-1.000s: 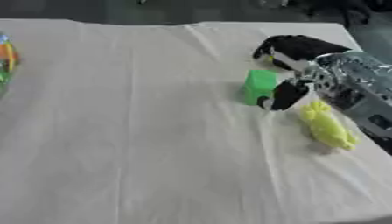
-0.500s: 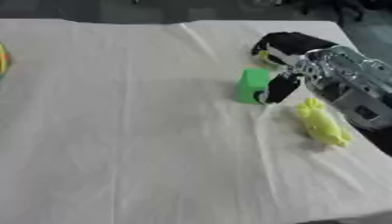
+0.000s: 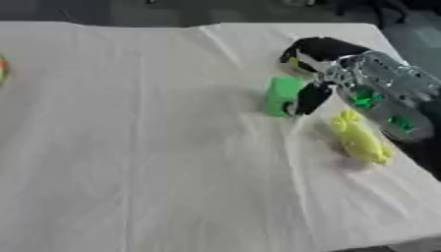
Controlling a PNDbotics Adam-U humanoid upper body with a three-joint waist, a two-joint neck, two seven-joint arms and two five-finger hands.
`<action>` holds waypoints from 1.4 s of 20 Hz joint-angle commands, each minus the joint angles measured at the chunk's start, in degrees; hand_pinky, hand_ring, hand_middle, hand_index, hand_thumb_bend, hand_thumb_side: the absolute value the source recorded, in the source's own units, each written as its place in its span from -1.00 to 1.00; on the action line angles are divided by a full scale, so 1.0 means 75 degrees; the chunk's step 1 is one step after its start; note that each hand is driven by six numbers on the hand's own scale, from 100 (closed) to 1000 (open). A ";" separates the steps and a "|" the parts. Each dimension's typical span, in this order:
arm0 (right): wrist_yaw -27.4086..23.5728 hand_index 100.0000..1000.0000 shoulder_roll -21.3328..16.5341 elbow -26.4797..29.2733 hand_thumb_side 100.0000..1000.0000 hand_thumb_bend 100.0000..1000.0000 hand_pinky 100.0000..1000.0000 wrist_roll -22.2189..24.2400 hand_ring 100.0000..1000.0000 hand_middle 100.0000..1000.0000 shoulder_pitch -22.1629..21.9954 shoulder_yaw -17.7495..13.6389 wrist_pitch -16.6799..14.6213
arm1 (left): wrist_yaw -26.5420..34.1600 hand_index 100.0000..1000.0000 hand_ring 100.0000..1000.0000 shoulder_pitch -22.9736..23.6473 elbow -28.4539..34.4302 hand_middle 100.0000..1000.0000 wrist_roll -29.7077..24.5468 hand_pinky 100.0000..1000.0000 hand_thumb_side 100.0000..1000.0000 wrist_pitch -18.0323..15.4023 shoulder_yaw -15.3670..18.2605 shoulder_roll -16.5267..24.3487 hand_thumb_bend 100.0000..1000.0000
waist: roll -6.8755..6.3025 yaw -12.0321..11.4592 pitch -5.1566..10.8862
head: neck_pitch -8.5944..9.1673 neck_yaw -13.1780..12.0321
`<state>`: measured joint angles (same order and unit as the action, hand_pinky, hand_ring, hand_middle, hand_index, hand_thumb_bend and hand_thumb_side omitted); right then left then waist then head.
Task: Pick up the objects with one hand, pass them to the other hand, and then place them into the box on the other side of the table.
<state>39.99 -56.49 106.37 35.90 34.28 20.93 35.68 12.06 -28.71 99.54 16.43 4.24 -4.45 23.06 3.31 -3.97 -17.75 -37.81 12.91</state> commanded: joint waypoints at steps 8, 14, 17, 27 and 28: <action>0.0079 0.75 -0.0068 -0.0295 -0.83 -0.24 0.85 0.2142 0.85 0.87 0.0113 -0.0030 0.2172 | 0.0033 0.47 0.41 -0.0149 0.0118 0.55 -0.0013 0.15 0.59 -0.0017 0.0018 0.0046 -0.78 | -0.0010 -0.0038 0.0085 | 0.0040 0.0037; 0.0055 0.75 -0.0055 -0.0433 -0.83 -0.24 0.85 0.2142 0.85 0.87 0.0118 -0.0028 0.2172 | 0.0034 0.47 0.41 -0.0167 0.0122 0.55 -0.0021 0.15 0.59 -0.0012 0.0010 0.0039 -0.78 | -0.0023 -0.0057 0.0055 | 0.0045 0.0176; 0.0029 0.75 -0.0051 -0.0487 -0.83 -0.24 0.85 0.2142 0.85 0.87 0.0125 -0.0012 0.2172 | 0.0034 0.47 0.41 -0.0180 0.0124 0.55 -0.0025 0.15 0.59 -0.0009 0.0006 0.0030 -0.78 | -0.0025 -0.0079 0.0035 | 0.0046 0.0220; 0.0189 0.76 -0.0044 -0.0884 -0.86 -0.25 0.85 0.2142 0.86 0.88 0.0202 -0.0047 0.2172 | 0.0037 0.47 0.41 -0.0236 0.0139 0.55 -0.0040 0.15 0.60 0.0003 -0.0013 0.0005 -0.78 | -0.0041 -0.0163 -0.0073 | 0.0161 0.0339; 0.0195 0.76 -0.0040 -0.0912 -0.86 -0.25 0.85 0.2142 0.86 0.88 0.0208 -0.0046 0.2172 | 0.0036 0.47 0.41 -0.0236 0.0139 0.55 -0.0039 0.15 0.60 0.0004 -0.0013 0.0008 -0.78 | -0.0041 -0.0165 -0.0082 | 0.0167 0.0349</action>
<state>41.04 -55.61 99.67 35.90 34.87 21.30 35.68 12.08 -29.60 99.58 16.35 4.30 -4.77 22.59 3.18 -5.19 -19.37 -37.35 15.25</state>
